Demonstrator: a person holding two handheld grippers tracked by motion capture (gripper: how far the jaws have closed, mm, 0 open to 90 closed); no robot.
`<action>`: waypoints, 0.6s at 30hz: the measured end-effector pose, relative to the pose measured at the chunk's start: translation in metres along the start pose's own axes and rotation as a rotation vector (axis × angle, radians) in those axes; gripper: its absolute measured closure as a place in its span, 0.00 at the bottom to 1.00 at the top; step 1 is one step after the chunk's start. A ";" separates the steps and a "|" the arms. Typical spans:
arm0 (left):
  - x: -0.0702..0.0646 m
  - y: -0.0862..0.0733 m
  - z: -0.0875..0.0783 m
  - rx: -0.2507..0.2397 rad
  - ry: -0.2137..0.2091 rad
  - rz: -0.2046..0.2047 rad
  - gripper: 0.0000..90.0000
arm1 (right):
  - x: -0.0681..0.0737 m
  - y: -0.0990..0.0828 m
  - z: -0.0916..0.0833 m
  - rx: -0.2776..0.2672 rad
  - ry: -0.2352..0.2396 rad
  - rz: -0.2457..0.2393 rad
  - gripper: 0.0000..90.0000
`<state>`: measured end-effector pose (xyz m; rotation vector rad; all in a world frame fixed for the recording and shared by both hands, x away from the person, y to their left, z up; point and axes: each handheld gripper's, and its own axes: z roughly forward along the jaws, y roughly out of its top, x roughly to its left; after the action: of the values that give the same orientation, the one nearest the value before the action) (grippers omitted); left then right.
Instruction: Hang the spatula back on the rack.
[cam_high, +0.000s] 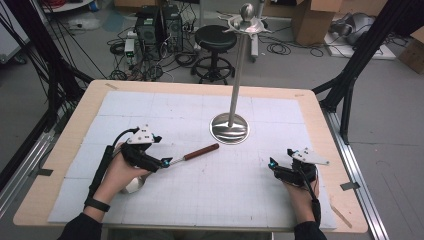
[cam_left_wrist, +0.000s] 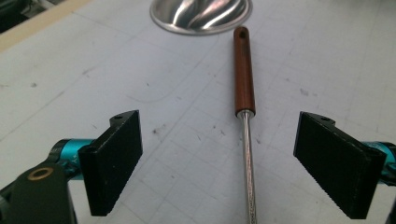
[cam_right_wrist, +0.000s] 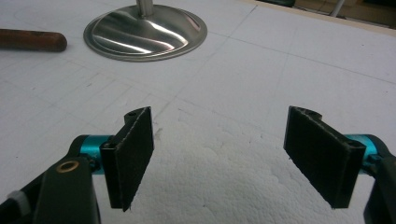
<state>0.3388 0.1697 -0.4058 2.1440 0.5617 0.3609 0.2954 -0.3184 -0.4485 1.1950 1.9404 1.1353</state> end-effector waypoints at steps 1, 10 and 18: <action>-0.003 0.000 0.006 0.036 -0.014 -0.007 0.18 | 0.000 0.000 0.000 0.000 -0.001 0.001 0.26; -0.010 -0.003 0.019 0.147 -0.033 0.018 0.26 | 0.000 0.000 0.000 0.007 0.003 -0.003 0.26; -0.013 -0.007 0.027 0.234 -0.022 0.036 0.43 | 0.000 0.000 0.001 0.004 0.005 -0.005 0.27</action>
<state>0.3380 0.1480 -0.4277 2.3827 0.5767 0.3033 0.2962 -0.3177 -0.4486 1.1902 1.9493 1.1330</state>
